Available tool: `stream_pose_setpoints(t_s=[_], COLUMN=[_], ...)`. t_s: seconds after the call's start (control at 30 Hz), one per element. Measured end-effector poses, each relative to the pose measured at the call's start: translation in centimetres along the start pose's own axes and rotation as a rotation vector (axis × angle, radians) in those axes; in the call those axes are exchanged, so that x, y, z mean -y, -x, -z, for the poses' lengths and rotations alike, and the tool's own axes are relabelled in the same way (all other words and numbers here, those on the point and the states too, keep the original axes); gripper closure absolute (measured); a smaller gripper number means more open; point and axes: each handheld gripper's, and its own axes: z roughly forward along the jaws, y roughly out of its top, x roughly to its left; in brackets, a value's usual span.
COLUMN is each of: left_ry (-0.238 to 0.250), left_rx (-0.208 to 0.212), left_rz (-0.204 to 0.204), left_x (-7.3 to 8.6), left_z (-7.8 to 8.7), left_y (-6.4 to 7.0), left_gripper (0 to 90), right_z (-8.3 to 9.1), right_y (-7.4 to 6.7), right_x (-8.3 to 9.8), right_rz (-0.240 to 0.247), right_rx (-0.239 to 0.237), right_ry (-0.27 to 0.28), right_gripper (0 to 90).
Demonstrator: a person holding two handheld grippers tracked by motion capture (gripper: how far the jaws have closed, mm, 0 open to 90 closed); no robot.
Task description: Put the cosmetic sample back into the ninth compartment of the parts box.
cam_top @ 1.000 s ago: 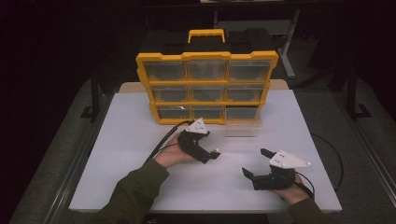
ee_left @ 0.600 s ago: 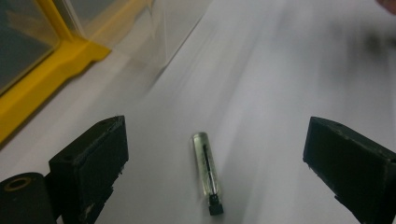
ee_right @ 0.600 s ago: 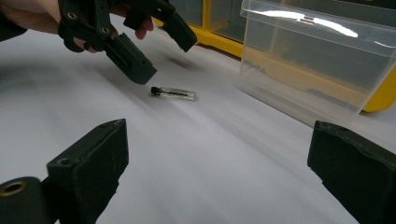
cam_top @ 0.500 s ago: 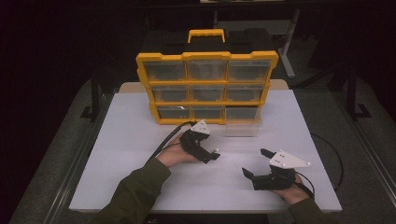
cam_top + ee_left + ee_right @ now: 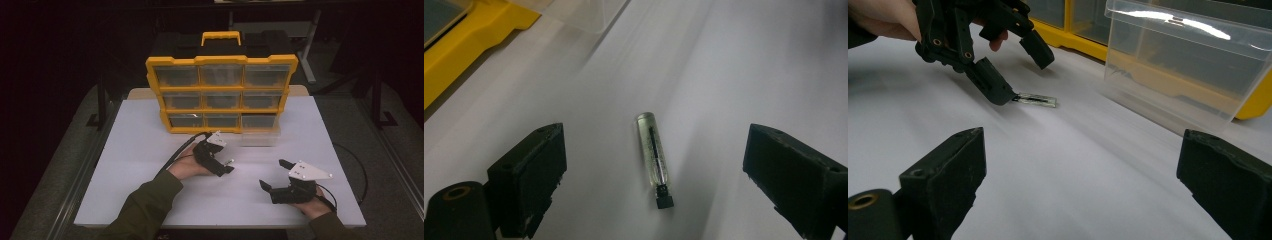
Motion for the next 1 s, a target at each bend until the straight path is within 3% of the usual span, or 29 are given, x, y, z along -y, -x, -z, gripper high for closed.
stream_pose_setpoints(t_s=[0.1,0.17,0.23,0.27,0.3,0.37,0.6,0.93,1.0], left_ry=[0.008,-0.036,-0.039,-0.016,-0.015,-0.046,-0.053,-0.061,-0.030], left_rx=[-0.003,-0.006,-0.009,-0.012,-0.013,-0.014,-0.019,-0.039,-0.045], left_rz=[0.014,-0.036,-0.034,-0.006,-0.003,-0.030,-0.027,-0.042,-0.001], left_x=[0.05,0.05,0.10,0.14,0.16,0.17,0.22,0.12,0.13], left_z=[-0.17,0.04,-0.07,-0.32,-0.36,-0.26,-0.30,-0.10,-0.30], left_y=[0.13,-0.18,-0.13,0.11,0.14,0.02,0.06,-0.04,0.21], left_gripper=[10.7,11.1,11.6,11.8,12.0,12.4,14.7,27.3,31.3], right_z=[-0.01,-0.01,-0.01,-0.01,-0.01,-0.01,-0.01,-0.04,-0.05], right_y=[-0.01,-0.01,-0.01,-0.01,-0.01,-0.01,0.00,-0.08,-0.09], right_x=[0.00,0.00,0.00,0.00,0.01,0.01,0.02,0.01,0.01], right_rz=[0.000,0.000,0.000,0.000,0.000,0.000,0.003,-0.003,-0.004], right_rx=[-0.001,-0.001,-0.001,-0.001,0.000,0.000,0.000,0.003,0.003], right_ry=[-0.002,-0.004,-0.004,-0.004,-0.005,-0.006,-0.009,-0.009,-0.010], right_gripper=[4.8,4.9,4.9,5.0,4.9,5.0,5.1,5.1,5.1])
